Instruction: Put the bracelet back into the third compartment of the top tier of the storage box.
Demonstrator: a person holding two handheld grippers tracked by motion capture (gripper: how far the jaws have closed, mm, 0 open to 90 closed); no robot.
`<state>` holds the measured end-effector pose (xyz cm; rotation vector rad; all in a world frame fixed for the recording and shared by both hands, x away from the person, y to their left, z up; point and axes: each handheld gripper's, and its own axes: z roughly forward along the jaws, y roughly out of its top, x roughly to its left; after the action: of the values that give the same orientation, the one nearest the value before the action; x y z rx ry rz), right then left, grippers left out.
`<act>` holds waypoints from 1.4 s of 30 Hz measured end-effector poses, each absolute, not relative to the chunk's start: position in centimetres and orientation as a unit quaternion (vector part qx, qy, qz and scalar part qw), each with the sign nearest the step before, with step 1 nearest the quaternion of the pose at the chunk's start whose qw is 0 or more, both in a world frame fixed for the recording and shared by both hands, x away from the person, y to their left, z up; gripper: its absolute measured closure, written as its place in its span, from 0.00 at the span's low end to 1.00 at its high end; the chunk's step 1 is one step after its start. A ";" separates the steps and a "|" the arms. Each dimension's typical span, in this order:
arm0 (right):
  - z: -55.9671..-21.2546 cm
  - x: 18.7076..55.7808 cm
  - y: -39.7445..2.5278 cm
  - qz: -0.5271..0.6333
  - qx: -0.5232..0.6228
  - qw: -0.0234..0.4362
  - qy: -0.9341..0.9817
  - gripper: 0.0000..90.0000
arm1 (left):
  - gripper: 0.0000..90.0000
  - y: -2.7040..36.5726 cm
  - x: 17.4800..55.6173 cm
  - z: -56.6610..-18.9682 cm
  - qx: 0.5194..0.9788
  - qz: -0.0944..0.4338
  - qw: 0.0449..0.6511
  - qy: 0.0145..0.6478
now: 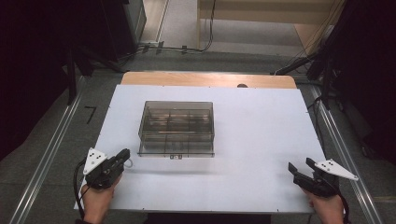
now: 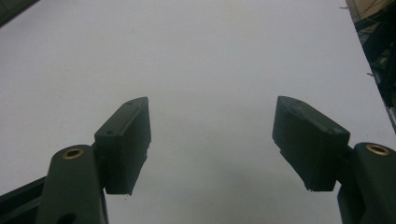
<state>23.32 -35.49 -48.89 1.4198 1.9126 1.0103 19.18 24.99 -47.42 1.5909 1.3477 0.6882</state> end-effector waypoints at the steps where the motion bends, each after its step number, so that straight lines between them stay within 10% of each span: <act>1: -48.9 23.3 -35.5 0.376 0.527 0.274 0.711 0.29 | 0.94 25.0 19.2 -47.4 0.645 0.279 0.457 0.545; 42: -49.0 23.4 -35.4 0.372 0.529 0.271 0.713 0.29 | 0.94 24.1 19.1 -45.8 0.615 0.314 0.496 0.526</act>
<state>23.38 -35.37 -48.95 1.4238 1.9203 1.0013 19.13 24.15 -45.79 1.4907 1.2748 0.7598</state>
